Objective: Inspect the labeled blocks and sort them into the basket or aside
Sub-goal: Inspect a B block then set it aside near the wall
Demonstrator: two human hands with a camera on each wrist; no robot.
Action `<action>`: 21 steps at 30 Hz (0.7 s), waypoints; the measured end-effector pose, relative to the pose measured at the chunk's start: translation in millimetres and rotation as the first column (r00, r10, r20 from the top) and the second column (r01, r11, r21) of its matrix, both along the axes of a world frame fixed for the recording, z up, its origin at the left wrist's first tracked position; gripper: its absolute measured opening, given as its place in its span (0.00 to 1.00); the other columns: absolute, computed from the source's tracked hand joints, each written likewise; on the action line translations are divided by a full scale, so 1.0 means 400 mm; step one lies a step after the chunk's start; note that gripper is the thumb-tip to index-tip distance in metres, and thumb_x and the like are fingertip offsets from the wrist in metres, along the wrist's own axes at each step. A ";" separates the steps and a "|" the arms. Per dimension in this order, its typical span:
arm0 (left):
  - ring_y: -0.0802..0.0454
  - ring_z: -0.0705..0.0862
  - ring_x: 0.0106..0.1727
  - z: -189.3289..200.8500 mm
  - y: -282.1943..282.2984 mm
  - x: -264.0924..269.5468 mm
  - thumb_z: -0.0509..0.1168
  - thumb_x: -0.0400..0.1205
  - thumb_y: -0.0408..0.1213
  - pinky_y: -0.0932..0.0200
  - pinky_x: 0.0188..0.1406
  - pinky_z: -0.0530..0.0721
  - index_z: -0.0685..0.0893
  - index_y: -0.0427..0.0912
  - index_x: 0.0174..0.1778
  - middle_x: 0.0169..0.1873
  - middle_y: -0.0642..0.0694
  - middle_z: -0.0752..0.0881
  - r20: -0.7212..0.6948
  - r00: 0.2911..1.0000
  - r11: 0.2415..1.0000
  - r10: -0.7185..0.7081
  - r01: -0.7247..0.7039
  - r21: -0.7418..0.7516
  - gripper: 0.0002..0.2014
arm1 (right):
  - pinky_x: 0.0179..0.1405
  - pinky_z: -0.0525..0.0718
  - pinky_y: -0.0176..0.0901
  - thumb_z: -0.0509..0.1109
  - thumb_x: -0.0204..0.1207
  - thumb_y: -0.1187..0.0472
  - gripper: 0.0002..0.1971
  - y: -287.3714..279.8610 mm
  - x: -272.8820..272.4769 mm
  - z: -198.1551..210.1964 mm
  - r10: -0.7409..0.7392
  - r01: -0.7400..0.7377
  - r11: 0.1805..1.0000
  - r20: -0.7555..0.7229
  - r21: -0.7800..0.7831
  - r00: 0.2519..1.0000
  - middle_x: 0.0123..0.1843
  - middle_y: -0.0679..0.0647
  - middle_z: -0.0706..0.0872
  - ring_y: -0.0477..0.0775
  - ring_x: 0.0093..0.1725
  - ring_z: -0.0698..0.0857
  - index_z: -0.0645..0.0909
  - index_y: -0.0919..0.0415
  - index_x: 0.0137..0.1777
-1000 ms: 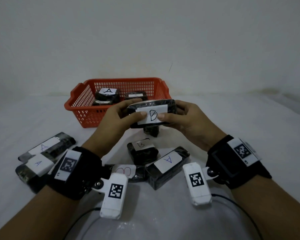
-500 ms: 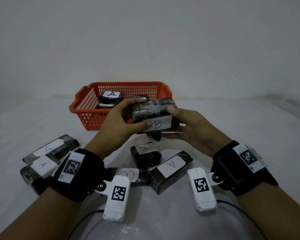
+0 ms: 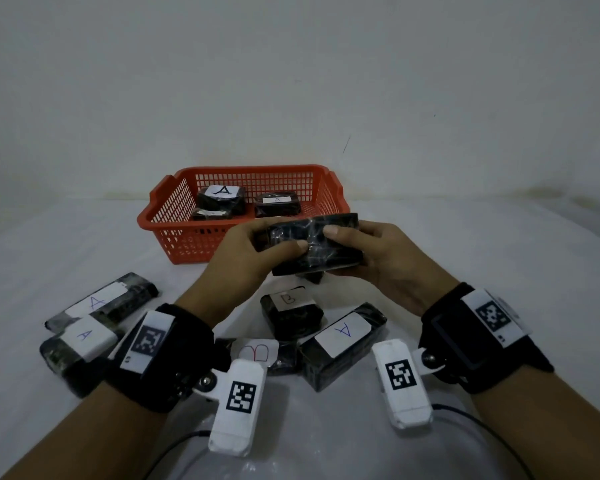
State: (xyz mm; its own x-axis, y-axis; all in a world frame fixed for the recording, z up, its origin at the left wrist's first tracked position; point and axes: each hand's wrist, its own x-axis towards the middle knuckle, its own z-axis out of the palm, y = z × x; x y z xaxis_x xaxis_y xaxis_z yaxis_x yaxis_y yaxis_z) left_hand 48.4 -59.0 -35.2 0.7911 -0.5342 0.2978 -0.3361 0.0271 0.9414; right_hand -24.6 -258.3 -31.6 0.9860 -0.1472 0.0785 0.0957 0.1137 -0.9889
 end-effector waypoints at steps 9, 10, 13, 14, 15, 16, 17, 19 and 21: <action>0.41 0.90 0.62 -0.001 -0.004 0.007 0.67 0.86 0.32 0.43 0.65 0.86 0.87 0.37 0.64 0.59 0.39 0.92 -0.108 0.993 0.995 -0.053 0.043 -0.090 0.12 | 0.51 0.93 0.43 0.79 0.75 0.63 0.19 -0.004 0.003 -0.002 0.007 -0.006 1.000 0.041 -0.011 0.999 0.58 0.64 0.94 0.59 0.54 0.95 0.87 0.71 0.64; 0.41 0.90 0.63 -0.001 -0.002 0.008 0.67 0.85 0.32 0.43 0.65 0.86 0.87 0.37 0.64 0.60 0.39 0.91 -0.138 0.988 0.992 -0.072 0.057 -0.110 0.12 | 0.54 0.93 0.46 0.79 0.75 0.65 0.18 -0.005 0.004 -0.003 0.015 -0.014 1.000 0.047 -0.021 0.999 0.59 0.63 0.94 0.60 0.56 0.95 0.87 0.70 0.64; 0.43 0.91 0.62 0.002 0.001 0.012 0.68 0.82 0.35 0.51 0.59 0.89 0.86 0.38 0.64 0.59 0.40 0.92 -0.192 0.976 0.990 -0.098 0.075 -0.123 0.15 | 0.60 0.92 0.50 0.79 0.76 0.68 0.17 -0.011 0.005 -0.005 0.007 -0.002 0.998 0.074 -0.061 0.997 0.59 0.63 0.94 0.62 0.59 0.94 0.86 0.69 0.65; 0.44 0.91 0.61 0.004 0.001 0.012 0.68 0.83 0.34 0.53 0.58 0.89 0.86 0.38 0.65 0.58 0.41 0.92 -0.192 0.978 0.991 -0.083 0.061 -0.117 0.15 | 0.61 0.92 0.50 0.79 0.76 0.68 0.18 -0.011 0.005 -0.004 0.009 -0.003 0.997 0.084 -0.072 0.996 0.59 0.63 0.94 0.62 0.59 0.94 0.86 0.69 0.66; 0.44 0.91 0.61 0.004 0.002 0.014 0.68 0.83 0.32 0.53 0.57 0.89 0.87 0.39 0.65 0.57 0.42 0.93 -0.183 0.981 0.993 -0.064 0.044 -0.111 0.14 | 0.62 0.91 0.51 0.80 0.75 0.68 0.20 -0.013 0.005 -0.005 0.015 -0.007 0.997 0.093 -0.078 0.996 0.60 0.63 0.94 0.63 0.60 0.94 0.85 0.69 0.67; 0.45 0.92 0.60 0.005 0.003 0.015 0.68 0.83 0.31 0.54 0.57 0.89 0.87 0.39 0.65 0.57 0.42 0.93 -0.168 0.985 0.994 -0.047 0.031 -0.101 0.14 | 0.62 0.91 0.52 0.80 0.73 0.67 0.22 -0.013 0.007 -0.004 0.019 -0.012 0.997 0.097 -0.075 0.995 0.60 0.64 0.94 0.63 0.60 0.94 0.85 0.69 0.68; 0.45 0.92 0.60 0.005 0.006 0.018 0.68 0.83 0.31 0.54 0.57 0.89 0.87 0.39 0.65 0.57 0.43 0.93 -0.150 0.988 0.996 -0.033 0.020 -0.084 0.14 | 0.63 0.90 0.53 0.80 0.72 0.65 0.24 -0.014 0.009 -0.003 0.021 -0.014 0.998 0.099 -0.068 0.995 0.61 0.64 0.94 0.63 0.60 0.93 0.84 0.69 0.68; 0.46 0.92 0.59 0.007 0.010 0.017 0.69 0.83 0.31 0.55 0.56 0.89 0.87 0.40 0.65 0.57 0.43 0.92 -0.117 0.993 0.999 -0.028 0.023 -0.042 0.14 | 0.66 0.89 0.57 0.81 0.71 0.62 0.26 -0.018 0.010 -0.001 0.001 0.006 0.998 0.112 -0.060 0.994 0.60 0.64 0.94 0.64 0.60 0.93 0.84 0.70 0.69; 0.46 0.91 0.60 0.009 0.014 0.015 0.70 0.82 0.30 0.55 0.56 0.89 0.85 0.43 0.66 0.59 0.43 0.92 -0.077 0.996 0.999 -0.041 0.041 0.009 0.16 | 0.70 0.87 0.62 0.83 0.67 0.59 0.29 -0.025 0.011 -0.002 -0.036 0.049 0.995 0.145 -0.083 0.989 0.59 0.63 0.94 0.65 0.61 0.93 0.85 0.68 0.69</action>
State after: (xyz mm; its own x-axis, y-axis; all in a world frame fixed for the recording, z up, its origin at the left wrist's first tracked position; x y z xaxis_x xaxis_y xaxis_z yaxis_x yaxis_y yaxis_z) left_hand 54.4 -53.5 -31.8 0.7889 -0.5696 0.2307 -0.2613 0.0289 0.9648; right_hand -20.2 -268.4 -32.2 0.9566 -0.1753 0.2328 0.2401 0.0215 -0.9705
